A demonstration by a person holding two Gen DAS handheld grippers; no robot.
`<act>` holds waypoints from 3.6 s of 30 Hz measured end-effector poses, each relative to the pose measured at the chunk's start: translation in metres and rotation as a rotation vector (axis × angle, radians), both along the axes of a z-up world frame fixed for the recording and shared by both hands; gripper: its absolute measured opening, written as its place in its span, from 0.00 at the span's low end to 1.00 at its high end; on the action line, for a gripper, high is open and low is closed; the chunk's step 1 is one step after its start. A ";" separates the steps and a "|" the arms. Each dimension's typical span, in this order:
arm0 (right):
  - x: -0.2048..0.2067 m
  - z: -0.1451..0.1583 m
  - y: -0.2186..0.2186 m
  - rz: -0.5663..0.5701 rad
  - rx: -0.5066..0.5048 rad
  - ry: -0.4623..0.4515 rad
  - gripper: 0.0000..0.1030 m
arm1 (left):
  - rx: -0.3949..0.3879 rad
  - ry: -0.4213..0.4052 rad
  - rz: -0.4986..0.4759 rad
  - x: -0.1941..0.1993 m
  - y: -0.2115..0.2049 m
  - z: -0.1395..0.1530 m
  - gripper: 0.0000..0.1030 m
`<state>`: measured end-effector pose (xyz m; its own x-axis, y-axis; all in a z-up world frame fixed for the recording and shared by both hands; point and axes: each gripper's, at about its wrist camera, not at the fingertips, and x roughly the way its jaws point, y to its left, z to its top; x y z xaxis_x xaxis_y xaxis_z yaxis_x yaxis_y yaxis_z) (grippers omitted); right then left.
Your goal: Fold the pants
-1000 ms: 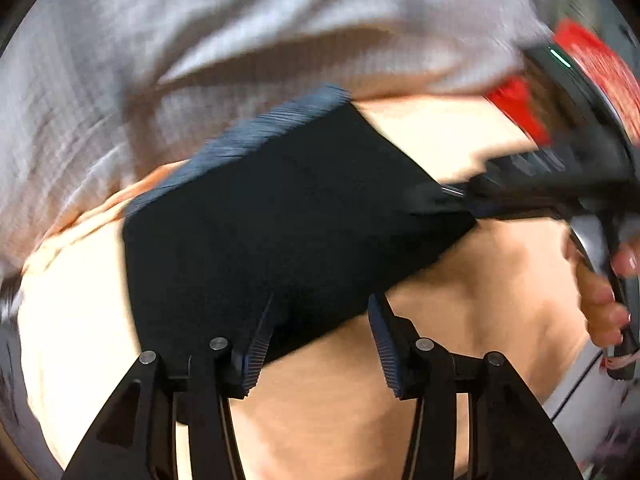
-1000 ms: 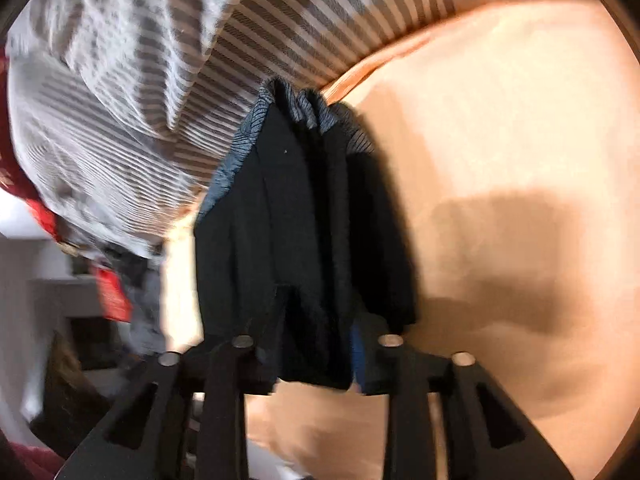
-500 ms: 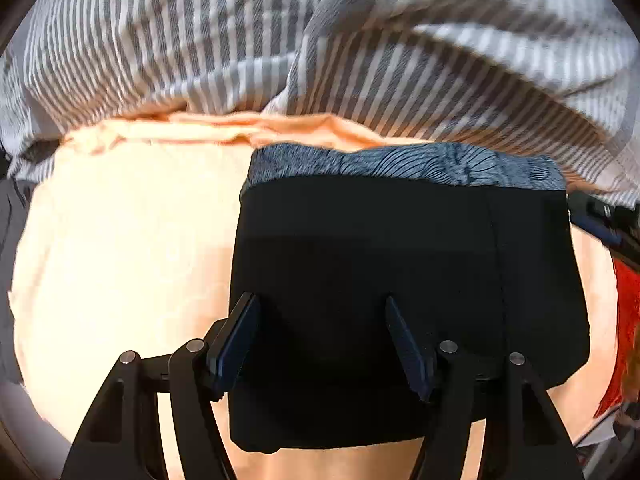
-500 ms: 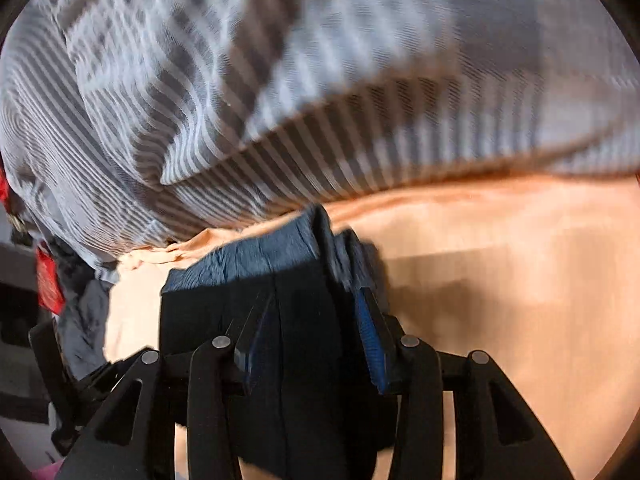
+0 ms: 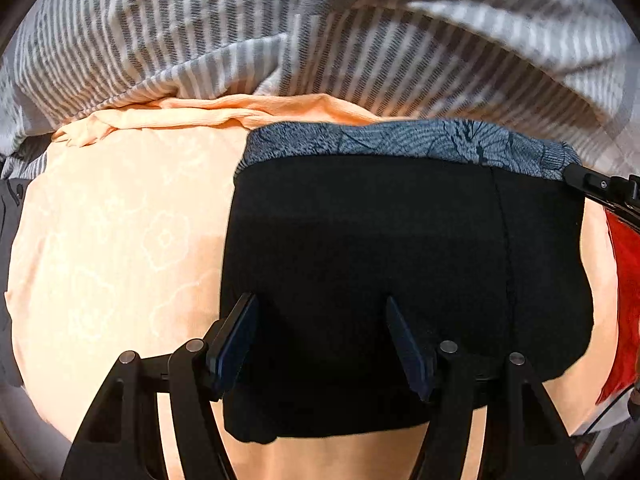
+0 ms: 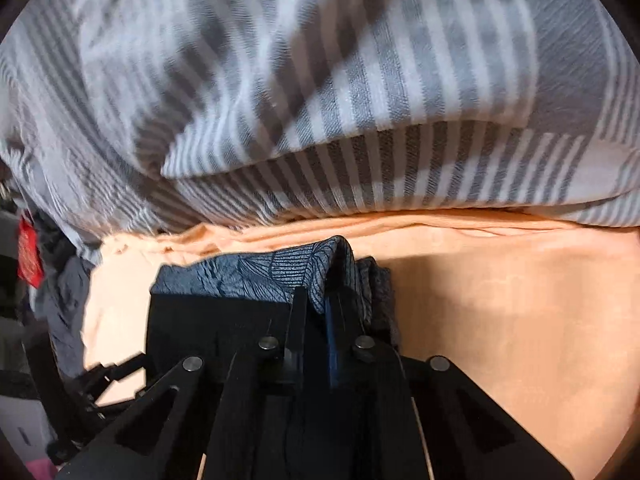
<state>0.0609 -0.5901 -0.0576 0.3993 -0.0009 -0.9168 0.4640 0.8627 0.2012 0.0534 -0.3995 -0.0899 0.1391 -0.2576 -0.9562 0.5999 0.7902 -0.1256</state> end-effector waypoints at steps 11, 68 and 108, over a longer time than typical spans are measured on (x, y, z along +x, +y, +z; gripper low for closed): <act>-0.015 -0.022 -0.002 -0.015 -0.087 0.085 0.08 | 0.016 -0.026 -0.045 -0.013 -0.024 -0.022 0.76; -0.133 -0.028 0.043 -0.146 0.042 0.197 0.52 | -0.079 0.009 0.031 -0.006 0.044 0.001 0.77; -0.092 -0.080 -0.039 -0.117 0.506 -0.046 0.82 | -0.198 0.299 -0.135 0.057 0.007 -0.061 0.97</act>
